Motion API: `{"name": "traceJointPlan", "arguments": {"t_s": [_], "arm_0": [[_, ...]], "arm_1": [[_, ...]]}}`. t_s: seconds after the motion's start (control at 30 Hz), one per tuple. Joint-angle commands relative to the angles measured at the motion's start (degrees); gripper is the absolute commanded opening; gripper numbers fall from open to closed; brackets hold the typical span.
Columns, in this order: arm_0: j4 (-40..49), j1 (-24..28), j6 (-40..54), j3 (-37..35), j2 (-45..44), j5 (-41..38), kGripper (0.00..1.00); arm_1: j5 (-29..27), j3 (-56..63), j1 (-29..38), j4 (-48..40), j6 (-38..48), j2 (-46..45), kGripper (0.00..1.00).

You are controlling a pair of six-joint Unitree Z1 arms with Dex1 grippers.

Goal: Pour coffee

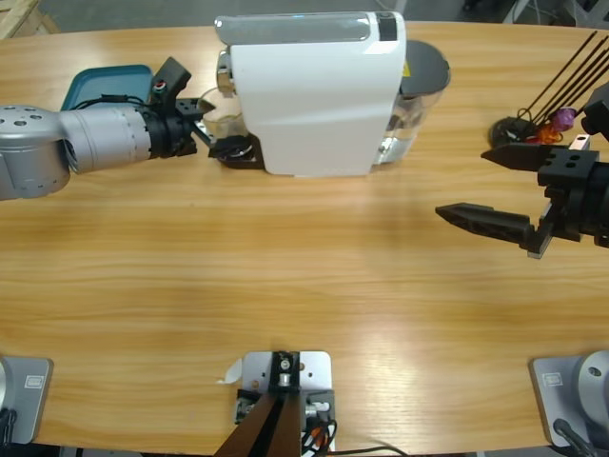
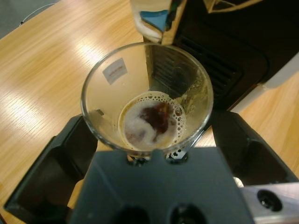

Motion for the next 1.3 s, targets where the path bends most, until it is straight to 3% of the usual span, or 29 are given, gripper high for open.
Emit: {"name": "traceJointPlan", "arguments": {"t_s": [0.03,0.43,0.5,0.6,0.7,1.13,1.3], "arm_0": [[-1.1,1.3,-0.2,-0.2,4.0,-0.4,0.608],[-1.1,2.2,0.4,1.0,3.8,-0.5,0.616],[-1.1,2.2,0.4,1.0,3.8,-0.8,0.595],[-1.1,2.2,0.5,1.1,3.7,-1.4,0.43],[-1.2,2.3,0.4,2.0,2.7,-1.1,0.43],[2.4,12.6,-0.3,12.0,-16.3,9.0,0.426],[3.4,17.0,-2.2,11.8,-17.8,13.5,0.43]], "arm_1": [[-0.6,1.5,0.6,-0.7,0.3,0.7,1.0],[-0.6,1.4,0.6,-0.7,0.2,1.1,1.0],[-0.6,1.3,0.6,-0.7,0.2,1.2,1.0],[-0.6,1.3,0.6,-0.7,0.2,1.3,1.0],[-0.6,1.3,0.6,-0.7,0.2,1.3,1.0],[-0.6,1.3,0.6,-0.7,0.2,1.3,1.0],[-0.6,1.3,0.6,-0.7,0.2,1.4,1.0]]}}
